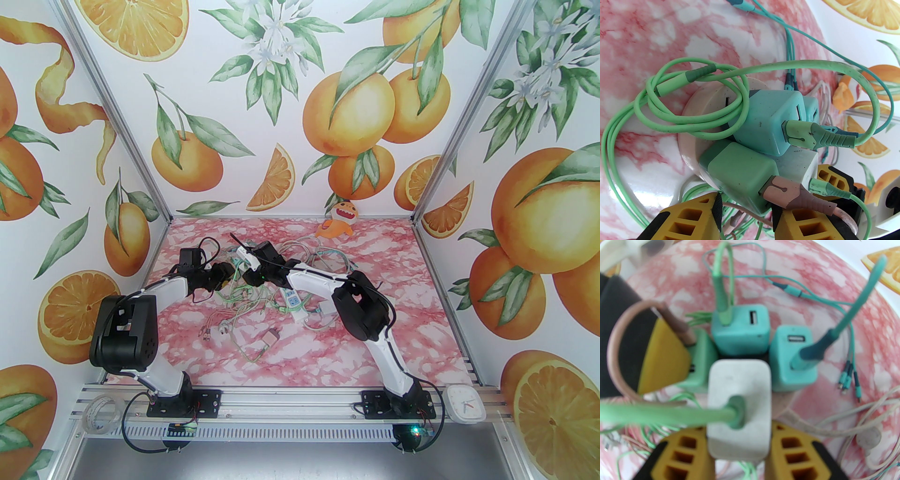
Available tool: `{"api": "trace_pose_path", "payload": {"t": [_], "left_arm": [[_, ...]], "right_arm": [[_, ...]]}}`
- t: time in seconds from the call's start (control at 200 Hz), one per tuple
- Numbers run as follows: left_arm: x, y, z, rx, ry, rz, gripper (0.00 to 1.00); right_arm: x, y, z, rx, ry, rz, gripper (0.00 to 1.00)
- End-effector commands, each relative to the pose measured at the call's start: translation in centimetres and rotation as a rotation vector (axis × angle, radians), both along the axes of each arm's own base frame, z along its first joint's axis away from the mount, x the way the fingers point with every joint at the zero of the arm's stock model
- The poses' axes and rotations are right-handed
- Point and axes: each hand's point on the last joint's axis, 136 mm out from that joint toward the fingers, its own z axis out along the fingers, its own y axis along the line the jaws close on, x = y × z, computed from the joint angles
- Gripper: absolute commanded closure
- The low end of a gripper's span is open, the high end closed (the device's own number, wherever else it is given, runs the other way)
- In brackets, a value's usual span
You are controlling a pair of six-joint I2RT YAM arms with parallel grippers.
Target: Pull the plug off the socket
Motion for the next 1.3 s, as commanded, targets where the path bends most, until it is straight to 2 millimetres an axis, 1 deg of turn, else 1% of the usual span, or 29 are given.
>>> {"api": "trace_pose_path", "payload": {"t": [0.0,0.12,0.195,0.26,0.4,0.515,0.596,0.671,0.846,0.886,0.941,1.026,1.211,1.291], "left_arm": [[-2.7,1.4,-4.2,0.097,0.161,0.03,0.62],[-2.8,1.4,-4.6,0.101,0.187,0.025,0.63],[-2.9,1.5,-4.8,0.111,0.195,0.019,0.63],[-2.9,1.7,-4.8,0.122,0.201,0.019,0.63],[-2.9,2.0,-4.8,0.126,0.209,0.013,0.63],[-2.9,2.0,-4.9,0.13,0.211,0.006,0.63],[-2.9,2.0,-5.0,0.132,0.212,0.004,0.63],[-3.0,2.1,-5.1,0.139,0.216,0.002,0.63],[-3.5,2.3,-5.6,0.152,0.237,0.0,0.63],[-3.5,2.3,-5.7,0.152,0.239,0.0,0.63],[-3.6,2.3,-5.7,0.154,0.24,-0.001,0.63],[-3.7,2.3,-5.8,0.152,0.243,0.0,0.63],[-3.6,2.3,-5.9,0.153,0.244,0.003,0.64],[-3.7,2.4,-5.9,0.156,0.246,0.006,0.64]], "right_arm": [[-1.2,1.6,3.3,0.122,0.054,-0.012,0.73],[-1.1,2.3,4.4,0.197,0.093,-0.018,0.74],[-1.5,2.7,4.7,0.207,0.098,-0.007,0.75],[-2.2,3.1,4.8,0.171,0.054,0.018,0.74],[-4.2,3.6,3.7,0.03,-0.067,0.083,0.74],[-4.9,3.5,3.2,-0.032,-0.125,0.099,0.75],[-4.5,3.0,3.5,-0.034,-0.134,0.074,0.75],[-3.8,2.6,4.4,-0.008,-0.132,0.05,0.75],[-1.0,1.2,6.8,0.201,0.022,-0.035,0.76],[-0.4,0.7,7.4,0.237,0.034,-0.049,0.76],[-0.2,0.5,8.0,0.244,0.015,-0.047,0.76],[-0.6,0.9,8.1,0.204,-0.02,-0.02,0.76],[-3.8,2.6,6.1,0.011,-0.163,0.065,0.76],[-4.5,2.8,5.8,-0.022,-0.194,0.075,0.76]]}}
